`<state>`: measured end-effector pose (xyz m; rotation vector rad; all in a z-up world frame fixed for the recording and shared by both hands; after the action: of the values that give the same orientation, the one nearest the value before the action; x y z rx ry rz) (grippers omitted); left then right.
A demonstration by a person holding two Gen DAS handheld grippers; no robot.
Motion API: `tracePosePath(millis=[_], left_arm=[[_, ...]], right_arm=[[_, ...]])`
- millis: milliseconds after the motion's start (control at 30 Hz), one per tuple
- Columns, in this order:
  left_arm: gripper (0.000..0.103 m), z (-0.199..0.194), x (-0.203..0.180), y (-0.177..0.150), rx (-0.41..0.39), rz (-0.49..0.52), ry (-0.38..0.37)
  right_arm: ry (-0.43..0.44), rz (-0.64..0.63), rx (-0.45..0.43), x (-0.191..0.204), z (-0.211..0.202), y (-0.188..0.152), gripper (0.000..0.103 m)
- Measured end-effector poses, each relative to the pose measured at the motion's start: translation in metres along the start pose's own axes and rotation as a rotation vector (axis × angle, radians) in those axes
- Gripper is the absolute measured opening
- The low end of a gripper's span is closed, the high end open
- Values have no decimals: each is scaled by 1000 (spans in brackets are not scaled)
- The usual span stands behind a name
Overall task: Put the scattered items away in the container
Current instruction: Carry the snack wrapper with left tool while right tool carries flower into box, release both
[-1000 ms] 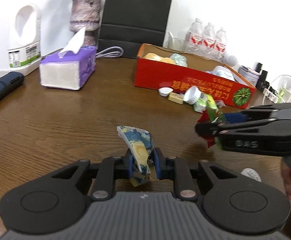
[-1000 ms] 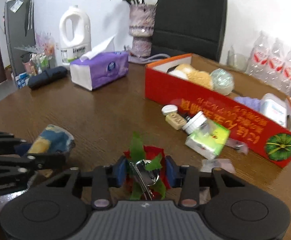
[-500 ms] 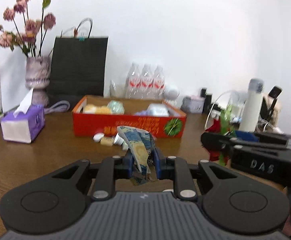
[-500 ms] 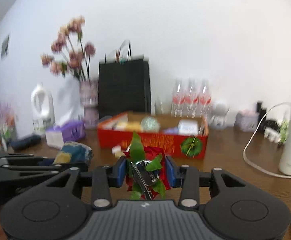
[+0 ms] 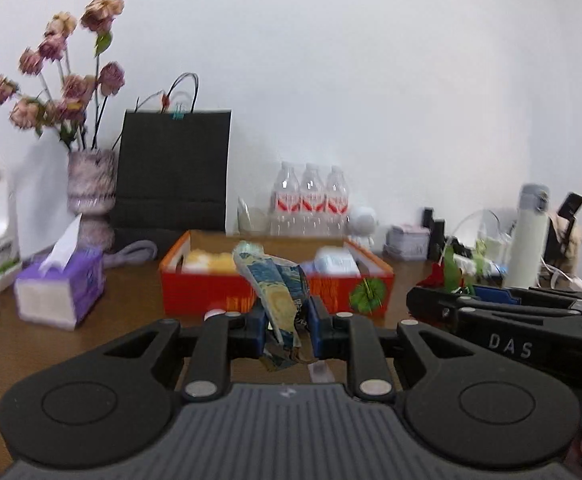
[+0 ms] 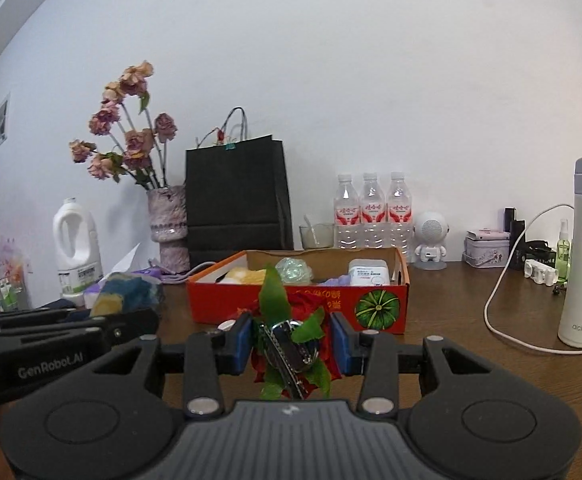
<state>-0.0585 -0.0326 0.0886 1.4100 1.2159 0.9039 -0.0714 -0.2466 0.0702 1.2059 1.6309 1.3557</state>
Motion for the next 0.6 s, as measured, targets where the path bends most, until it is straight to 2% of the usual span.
tracePosePath(millis=[133,200,233,300,367,500,600], left_arm=[[21,85,16,55,-60,39,16],[22,135,27,75,-93,69,48],[22,164,34,84,-80,75,75],[21,222,55,99,6,33,104],[21,271,75,110,102,7,123],[24,326,101,108,221,54,132],[24,355,117,83,391,-13,124]], right_arm=[[-18,13,-15,-16,67,54,39],[-24,49,-11,-35,113,82,39],[-31,71,5,-46,138,94,39],[-34,93,36,-65,191,114,39],[-55,73,118,-79,246,129,39],[-59,148,351,-107,330,136,38],[-128,158,496,-125,381,119,38]])
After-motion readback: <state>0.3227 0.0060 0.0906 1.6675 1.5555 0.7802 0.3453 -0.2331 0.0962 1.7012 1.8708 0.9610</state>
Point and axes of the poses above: each gripper's, at about its wrist camera, not at the fingertips, and z roughly the way its jaws point, x to its left, y to its top, the point moved 2 cm from there along z, roughly the way its jaws point, and after that the axes turned 2 degrees about -z, right-handed, at the moved point
